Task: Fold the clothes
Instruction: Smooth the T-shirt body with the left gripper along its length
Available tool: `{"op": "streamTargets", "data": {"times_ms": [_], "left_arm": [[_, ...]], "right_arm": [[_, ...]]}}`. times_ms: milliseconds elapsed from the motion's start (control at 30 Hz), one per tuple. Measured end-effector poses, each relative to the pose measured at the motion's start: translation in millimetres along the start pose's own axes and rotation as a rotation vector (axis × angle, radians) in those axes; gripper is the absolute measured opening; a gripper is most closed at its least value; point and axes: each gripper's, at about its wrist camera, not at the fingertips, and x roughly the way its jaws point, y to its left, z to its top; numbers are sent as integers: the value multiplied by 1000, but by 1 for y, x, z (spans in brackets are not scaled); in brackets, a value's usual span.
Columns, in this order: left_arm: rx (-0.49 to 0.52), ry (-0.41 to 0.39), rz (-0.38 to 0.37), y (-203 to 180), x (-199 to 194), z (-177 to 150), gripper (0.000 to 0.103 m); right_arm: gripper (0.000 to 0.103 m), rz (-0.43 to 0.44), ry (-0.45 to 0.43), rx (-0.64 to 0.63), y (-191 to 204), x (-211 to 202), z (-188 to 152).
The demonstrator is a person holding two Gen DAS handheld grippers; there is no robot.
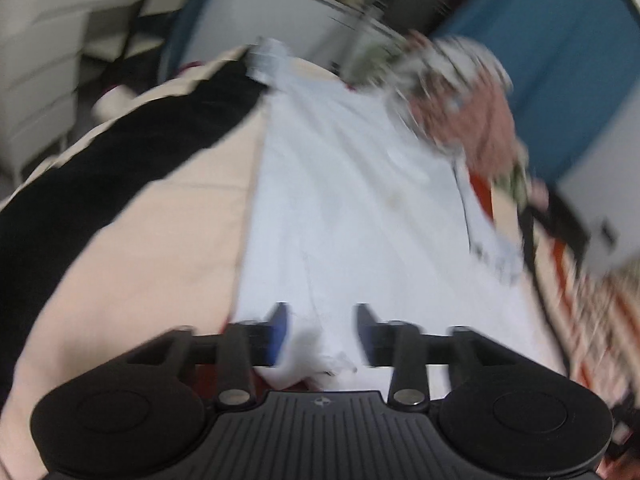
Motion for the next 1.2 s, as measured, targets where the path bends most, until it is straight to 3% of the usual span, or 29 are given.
{"op": "streamTargets", "data": {"times_ms": [67, 100, 133, 300, 367, 433, 600, 667, 733, 833, 900, 1033, 1100, 1200], "left_arm": [[102, 47, 40, -17, 15, -6, 52], [134, 69, 57, -22, 21, -9, 52], [159, 88, 72, -24, 27, -12, 52], [303, 107, 164, -43, 50, -25, 46], [337, 105, 176, -44, 51, -29, 19], [341, 96, 173, -41, 49, -30, 5], [147, -30, 99, -15, -2, -7, 3], [11, -63, 72, 5, -29, 2, 3], [-75, -72, 149, 23, -51, 11, 3], [-119, -89, 271, 48, -69, 22, 3], [-185, -54, 311, 70, -63, 31, 3], [-391, 52, 271, 107, -45, 42, 3], [-440, 68, 245, 112, -44, 40, 4], [-507, 90, 205, 118, -45, 35, 17]], "right_arm": [[35, -21, -11, -31, 5, 0, -1], [58, -31, -25, -52, 8, -1, -2], [69, -30, -45, -75, 11, -4, -3], [70, 12, -102, -215, 31, -13, -11], [70, 19, -94, -243, 36, -12, -13], [70, 21, -75, -250, 37, -9, -15], [70, 26, -66, -235, 35, -11, -15], [70, 34, -66, -245, 37, -11, -15], [70, 42, -63, -269, 42, -11, -18], [70, 65, -59, -323, 51, -12, -22], [70, 82, -63, -360, 58, -14, -26], [69, 114, -66, -420, 68, -18, -32], [70, 120, -58, -435, 69, -18, -34], [69, 125, -19, -382, 63, -13, -32]]}}
